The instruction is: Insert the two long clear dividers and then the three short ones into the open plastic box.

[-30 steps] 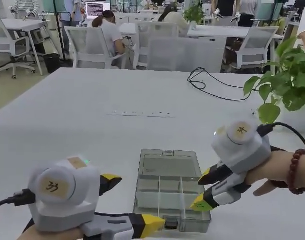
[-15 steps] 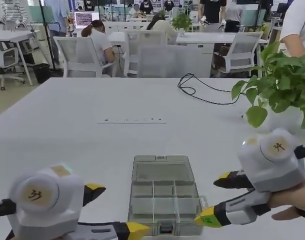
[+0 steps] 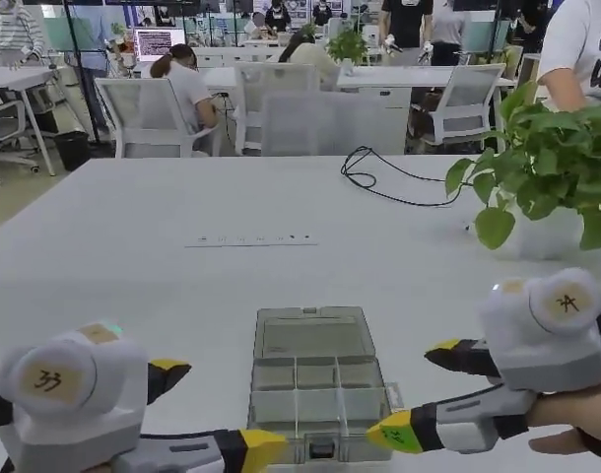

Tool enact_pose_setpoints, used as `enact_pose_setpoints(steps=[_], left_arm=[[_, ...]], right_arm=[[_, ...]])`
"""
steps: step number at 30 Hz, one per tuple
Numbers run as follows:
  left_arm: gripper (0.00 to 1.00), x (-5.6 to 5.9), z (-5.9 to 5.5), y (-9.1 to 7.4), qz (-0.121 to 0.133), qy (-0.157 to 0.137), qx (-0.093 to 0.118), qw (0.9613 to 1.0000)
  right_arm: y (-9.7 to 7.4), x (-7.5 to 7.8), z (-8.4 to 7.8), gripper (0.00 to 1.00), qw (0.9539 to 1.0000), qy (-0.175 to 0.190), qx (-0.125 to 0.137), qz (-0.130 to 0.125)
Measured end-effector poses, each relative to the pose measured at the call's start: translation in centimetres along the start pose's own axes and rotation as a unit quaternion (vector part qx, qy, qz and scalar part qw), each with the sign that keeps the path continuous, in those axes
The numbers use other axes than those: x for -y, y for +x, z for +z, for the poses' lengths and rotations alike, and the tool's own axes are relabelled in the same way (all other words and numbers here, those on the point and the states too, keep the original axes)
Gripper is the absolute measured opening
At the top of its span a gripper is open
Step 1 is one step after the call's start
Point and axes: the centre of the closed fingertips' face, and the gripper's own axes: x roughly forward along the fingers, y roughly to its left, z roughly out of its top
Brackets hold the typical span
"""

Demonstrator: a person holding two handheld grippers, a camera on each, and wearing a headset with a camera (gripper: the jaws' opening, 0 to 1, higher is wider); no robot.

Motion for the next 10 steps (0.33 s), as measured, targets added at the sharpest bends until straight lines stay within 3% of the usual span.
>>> enact_pose_setpoints(steps=[10], left_arm=[[0.92, 0.13, -0.19, 0.17, 0.004, -0.005, -0.004, 1.0]], right_arm=[[0.64, -0.43, -0.44, 0.95, 1.0, -0.002, -0.002, 0.0]])
